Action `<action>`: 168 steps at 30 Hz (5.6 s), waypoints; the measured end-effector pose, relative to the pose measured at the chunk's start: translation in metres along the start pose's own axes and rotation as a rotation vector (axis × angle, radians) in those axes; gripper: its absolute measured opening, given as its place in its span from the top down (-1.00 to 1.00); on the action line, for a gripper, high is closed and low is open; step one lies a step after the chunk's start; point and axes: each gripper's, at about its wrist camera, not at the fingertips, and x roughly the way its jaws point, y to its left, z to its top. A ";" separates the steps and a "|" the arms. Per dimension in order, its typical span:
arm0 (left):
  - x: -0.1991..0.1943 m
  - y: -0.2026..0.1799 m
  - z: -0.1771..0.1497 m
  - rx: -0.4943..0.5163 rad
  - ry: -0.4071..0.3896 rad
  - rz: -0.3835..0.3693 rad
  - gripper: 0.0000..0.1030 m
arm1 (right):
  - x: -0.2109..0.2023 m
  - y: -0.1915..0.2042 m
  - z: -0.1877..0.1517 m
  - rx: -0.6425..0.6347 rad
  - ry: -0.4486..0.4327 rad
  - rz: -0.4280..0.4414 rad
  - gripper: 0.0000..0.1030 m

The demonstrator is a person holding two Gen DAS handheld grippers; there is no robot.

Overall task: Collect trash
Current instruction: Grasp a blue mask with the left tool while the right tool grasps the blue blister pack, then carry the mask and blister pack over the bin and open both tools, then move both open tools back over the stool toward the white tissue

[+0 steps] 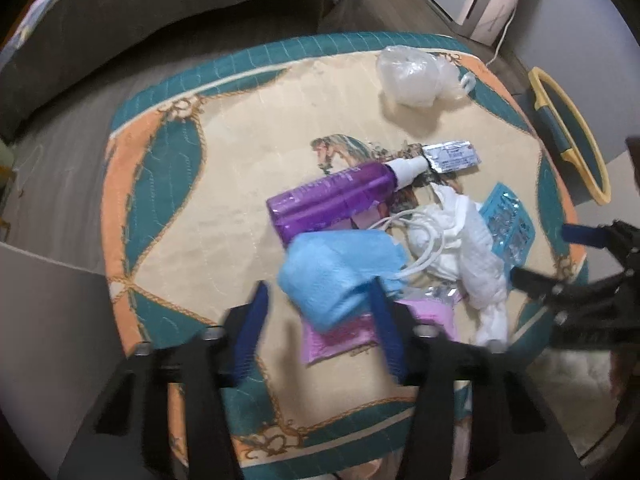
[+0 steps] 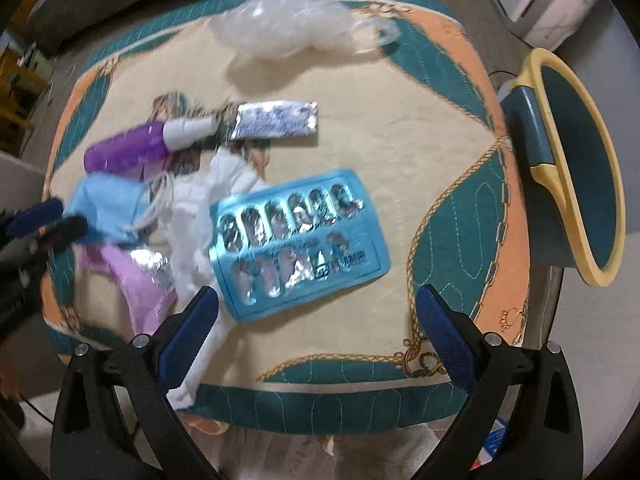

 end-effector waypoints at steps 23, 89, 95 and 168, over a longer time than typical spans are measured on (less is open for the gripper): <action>-0.024 -0.003 0.019 0.002 -0.097 -0.013 0.79 | -0.007 0.007 0.022 -0.172 -0.177 -0.097 -0.34; -0.055 0.007 0.048 -0.071 -0.212 -0.056 0.79 | -0.107 -0.009 0.048 -0.283 -0.287 0.142 0.96; -0.077 -0.016 0.062 -0.055 -0.300 -0.059 0.79 | -0.149 -0.041 0.043 -0.173 -0.409 0.124 0.96; -0.068 -0.232 0.132 0.187 -0.424 0.074 -0.88 | -0.121 -0.277 0.040 0.313 -0.415 0.019 -0.89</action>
